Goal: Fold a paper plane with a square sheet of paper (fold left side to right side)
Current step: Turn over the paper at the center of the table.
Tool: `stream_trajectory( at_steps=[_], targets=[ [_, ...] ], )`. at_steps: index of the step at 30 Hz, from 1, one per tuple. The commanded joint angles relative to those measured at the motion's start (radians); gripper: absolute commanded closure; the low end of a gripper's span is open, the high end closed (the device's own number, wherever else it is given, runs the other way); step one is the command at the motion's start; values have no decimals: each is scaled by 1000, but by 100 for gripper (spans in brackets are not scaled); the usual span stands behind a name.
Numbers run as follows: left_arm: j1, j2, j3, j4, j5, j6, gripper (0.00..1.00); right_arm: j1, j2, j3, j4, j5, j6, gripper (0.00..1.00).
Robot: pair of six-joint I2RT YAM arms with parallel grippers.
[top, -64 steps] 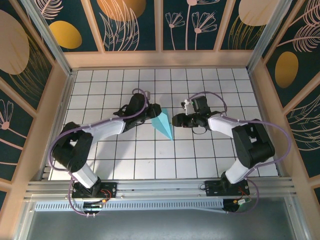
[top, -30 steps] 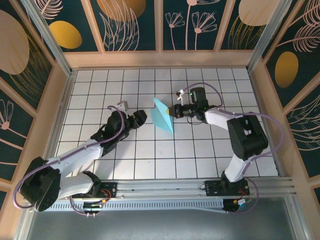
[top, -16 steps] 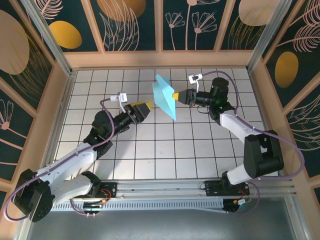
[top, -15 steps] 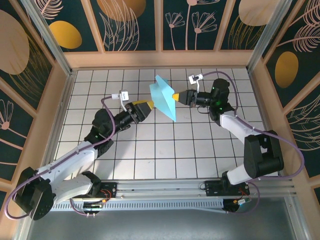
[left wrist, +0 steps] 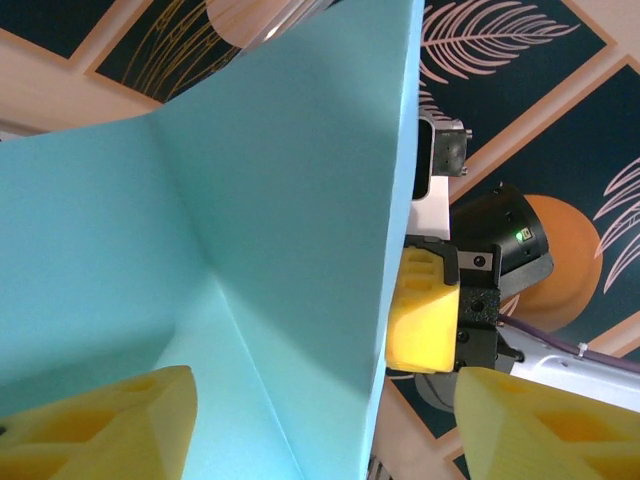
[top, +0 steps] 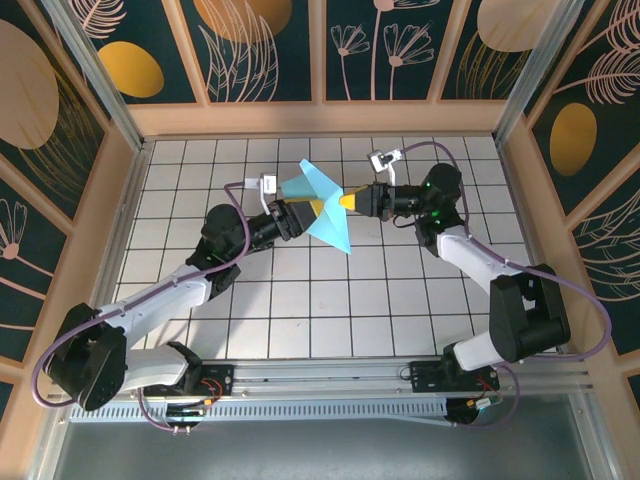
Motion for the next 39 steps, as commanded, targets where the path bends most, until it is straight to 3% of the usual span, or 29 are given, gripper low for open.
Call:
stream_trajectory(
  at_steps=[1,18,34,39],
  targets=[
    [1,11,40,65,34,-6,38,14,-8,13,47,-21,17,100],
    [0,47,57,83,37,-23,67,21,28,16,61,-16,29,100],
    [0,42,49,60,12,-23,83,19,37,22,8,3,-7,100],
    [1,38,46,59,8,-23,88,16,12,39,-101,32,-90,93]
  ],
)
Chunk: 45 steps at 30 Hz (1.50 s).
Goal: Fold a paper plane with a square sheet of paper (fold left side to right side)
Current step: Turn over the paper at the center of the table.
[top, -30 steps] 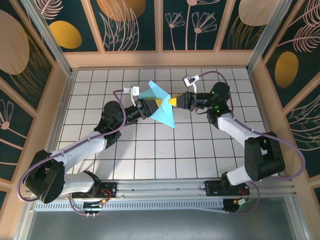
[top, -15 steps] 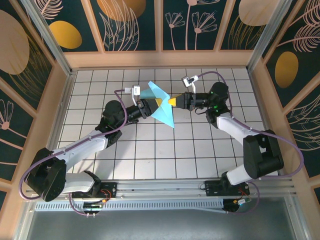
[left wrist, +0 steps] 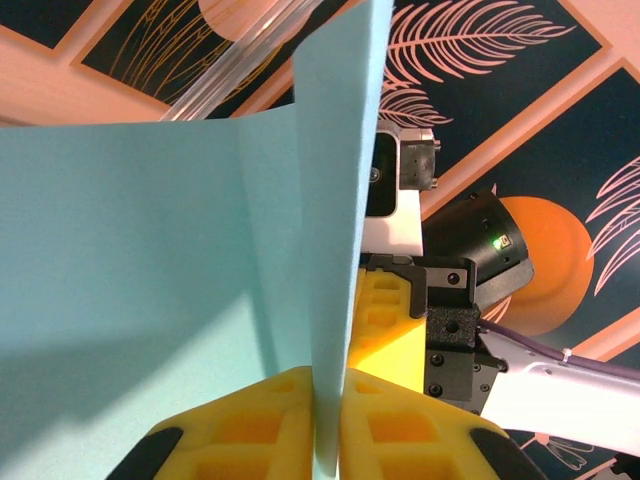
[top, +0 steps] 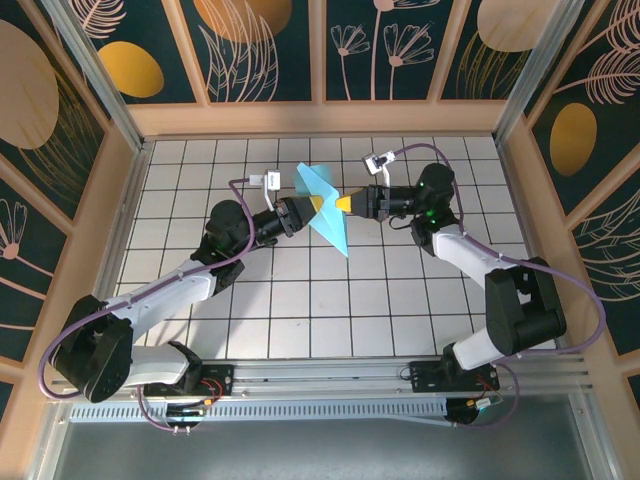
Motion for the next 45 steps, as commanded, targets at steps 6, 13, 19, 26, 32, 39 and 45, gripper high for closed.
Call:
stream_trajectory(
  at_steps=[6,13,19,26,32,39,45],
  targets=[
    [-1,-14,6,45,-12,-3,91,-10,-103,74,-354,127,-291,72],
    [0,-16,-13,60,-21,-7,92,-68,-199,42,-496,250,-379,43],
    [0,-20,-20,56,-39,2,94,-117,-268,-6,-651,336,-440,19],
    [0,-21,-61,69,-85,14,99,-165,-345,-84,-732,378,-423,2],
    [0,5,-88,139,-89,-11,100,-163,-367,-163,-717,281,-382,1],
    [-1,39,-105,221,-85,-42,100,-137,-412,-236,-702,204,-373,1],
    [0,59,-111,261,-69,-60,100,-56,-408,-277,-606,193,-332,1]
  ],
)
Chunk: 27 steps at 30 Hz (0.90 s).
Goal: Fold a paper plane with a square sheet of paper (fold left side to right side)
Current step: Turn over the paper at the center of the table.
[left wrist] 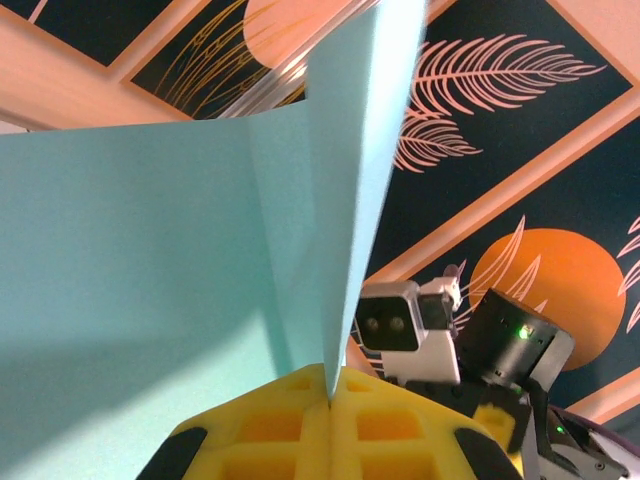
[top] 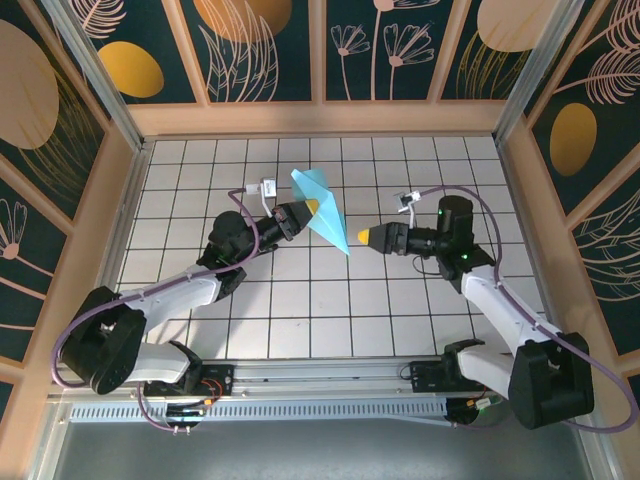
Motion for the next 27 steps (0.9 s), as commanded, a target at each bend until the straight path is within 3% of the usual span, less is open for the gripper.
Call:
stream_trajectory(
  at_steps=[1,6,15,27],
  targets=[
    [0,9,-10,95,20,-20,100,31,-9,-29,120,-45,54,1],
    [0,22,-9,124,44,-32,100,65,25,-69,290,-75,149,1],
    [-1,47,4,138,78,-52,100,131,67,-34,352,-81,145,1],
    [-6,99,9,213,143,-93,100,130,171,72,404,-58,141,27]
  ],
)
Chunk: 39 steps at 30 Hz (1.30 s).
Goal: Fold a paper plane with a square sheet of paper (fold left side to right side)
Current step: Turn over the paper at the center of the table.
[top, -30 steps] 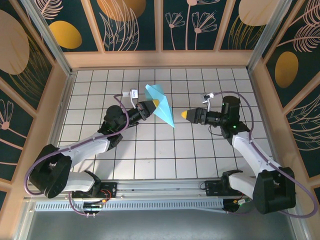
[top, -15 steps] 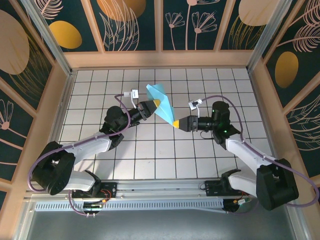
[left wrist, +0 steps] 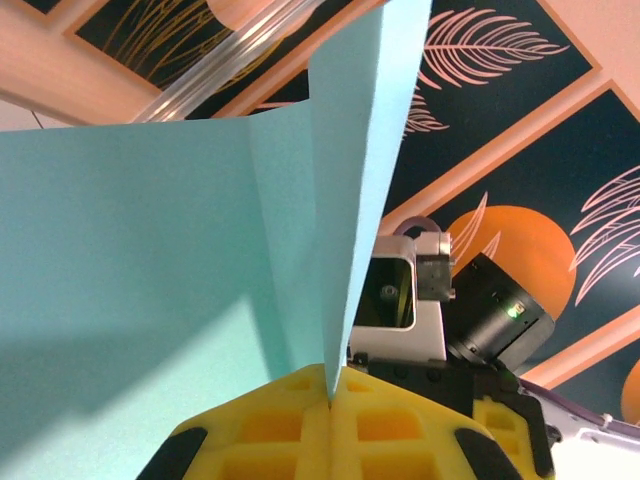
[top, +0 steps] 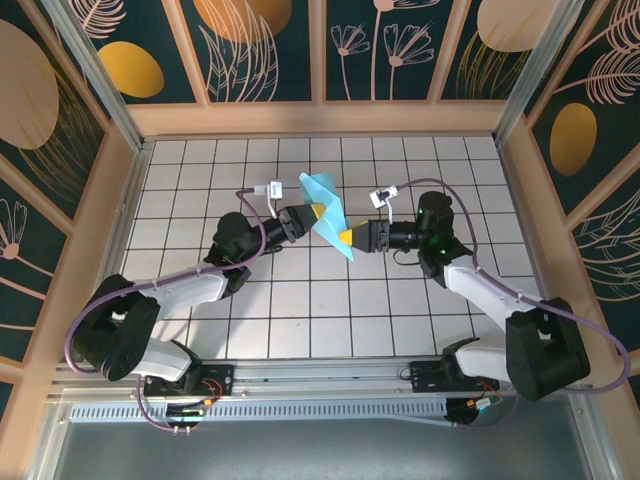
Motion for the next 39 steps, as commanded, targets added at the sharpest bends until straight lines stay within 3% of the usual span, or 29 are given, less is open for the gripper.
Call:
stream_trajectory(
  at_steps=[1,15,25,29,33,39],
  targets=[
    [-7,18,11,89,40,-21,100,4,15,42,50,5,-8,30],
    [-8,42,28,63,42,-19,100,-5,0,92,-127,93,-139,64],
    [-9,-10,24,-97,-31,77,70,-4,-26,111,-255,162,-210,98],
    [-9,-85,-1,-238,-133,151,57,-2,-34,128,-317,211,-248,100],
    [-9,-174,-33,-376,-244,207,51,13,-47,152,-403,313,-301,100],
    [-8,-349,-108,-566,-450,254,43,68,-39,237,-591,612,-396,100]
  ],
)
